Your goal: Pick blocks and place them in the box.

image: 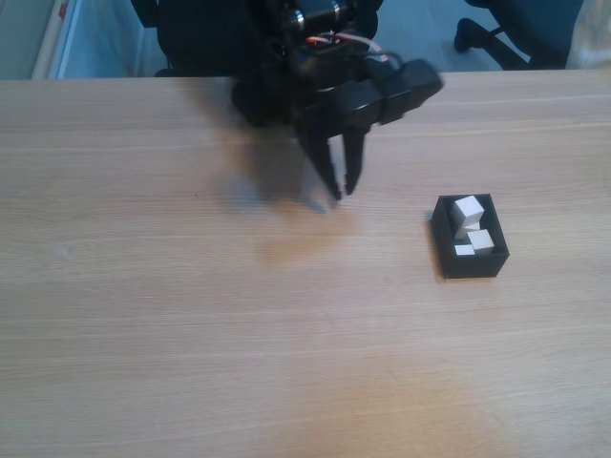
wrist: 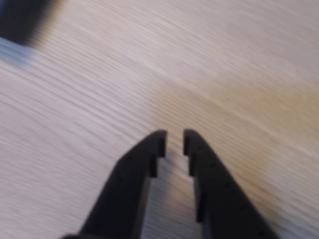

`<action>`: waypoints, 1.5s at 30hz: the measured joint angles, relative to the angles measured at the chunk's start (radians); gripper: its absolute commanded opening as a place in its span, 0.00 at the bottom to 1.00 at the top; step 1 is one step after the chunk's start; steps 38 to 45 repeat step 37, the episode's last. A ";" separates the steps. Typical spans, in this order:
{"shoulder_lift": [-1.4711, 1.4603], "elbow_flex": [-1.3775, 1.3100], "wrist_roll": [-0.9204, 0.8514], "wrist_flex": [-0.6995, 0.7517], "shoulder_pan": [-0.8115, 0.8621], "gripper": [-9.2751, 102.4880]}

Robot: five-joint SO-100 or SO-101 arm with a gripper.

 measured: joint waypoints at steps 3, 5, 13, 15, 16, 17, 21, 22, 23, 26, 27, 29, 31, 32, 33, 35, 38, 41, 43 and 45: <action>0.143 0.104 -0.018 0.063 0.069 0.08; 0.224 0.129 -0.017 0.121 0.100 0.08; 0.380 0.183 0.069 0.348 0.201 0.08; 0.380 0.183 0.083 0.390 0.207 0.08; 0.380 0.183 0.097 0.407 0.207 0.08; 0.380 0.183 0.114 0.420 0.207 0.08; 0.380 0.183 0.152 0.494 0.202 0.08; 0.380 0.183 0.160 0.514 0.199 0.08; 0.380 0.183 0.172 0.526 0.198 0.08; 0.380 0.183 0.227 0.534 0.195 0.08; 0.380 0.183 0.233 0.534 0.189 0.08; 0.380 0.183 0.256 0.534 0.175 0.08; 0.380 0.183 0.273 0.534 0.161 0.08; 0.380 0.183 0.276 0.534 0.156 0.08; 0.380 0.183 0.276 0.534 0.152 0.08; 0.380 0.183 0.276 0.534 0.144 0.08; 0.380 0.183 0.276 0.534 0.143 0.08; 0.380 0.183 0.276 0.534 0.143 0.08; 0.380 0.183 0.276 0.534 0.143 0.08; 0.380 0.183 0.276 0.534 0.143 0.08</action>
